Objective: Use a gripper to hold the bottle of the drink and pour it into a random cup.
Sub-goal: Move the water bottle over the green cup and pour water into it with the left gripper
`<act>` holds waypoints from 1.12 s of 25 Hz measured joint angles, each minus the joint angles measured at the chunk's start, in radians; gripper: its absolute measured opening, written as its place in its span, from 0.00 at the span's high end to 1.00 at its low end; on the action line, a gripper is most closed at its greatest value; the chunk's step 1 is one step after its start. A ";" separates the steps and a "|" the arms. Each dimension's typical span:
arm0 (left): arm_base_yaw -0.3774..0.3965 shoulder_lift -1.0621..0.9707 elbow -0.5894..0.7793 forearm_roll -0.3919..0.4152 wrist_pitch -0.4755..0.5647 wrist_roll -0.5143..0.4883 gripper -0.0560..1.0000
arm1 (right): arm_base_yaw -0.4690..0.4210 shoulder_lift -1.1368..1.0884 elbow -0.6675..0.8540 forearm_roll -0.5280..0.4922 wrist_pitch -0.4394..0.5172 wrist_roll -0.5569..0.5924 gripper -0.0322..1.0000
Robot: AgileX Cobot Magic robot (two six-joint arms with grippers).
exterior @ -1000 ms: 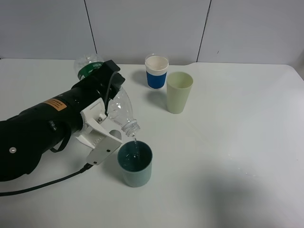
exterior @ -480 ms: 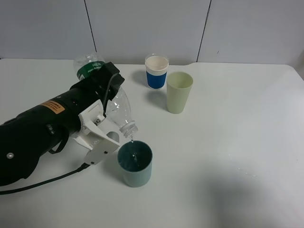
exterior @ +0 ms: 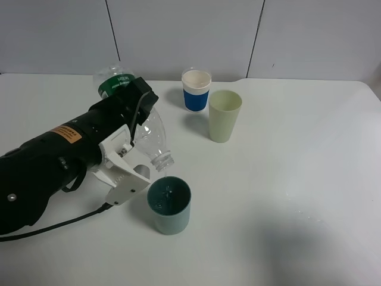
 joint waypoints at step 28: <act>0.000 0.000 0.000 -0.014 0.028 -0.484 0.48 | 0.000 0.000 0.000 0.000 0.000 0.000 0.35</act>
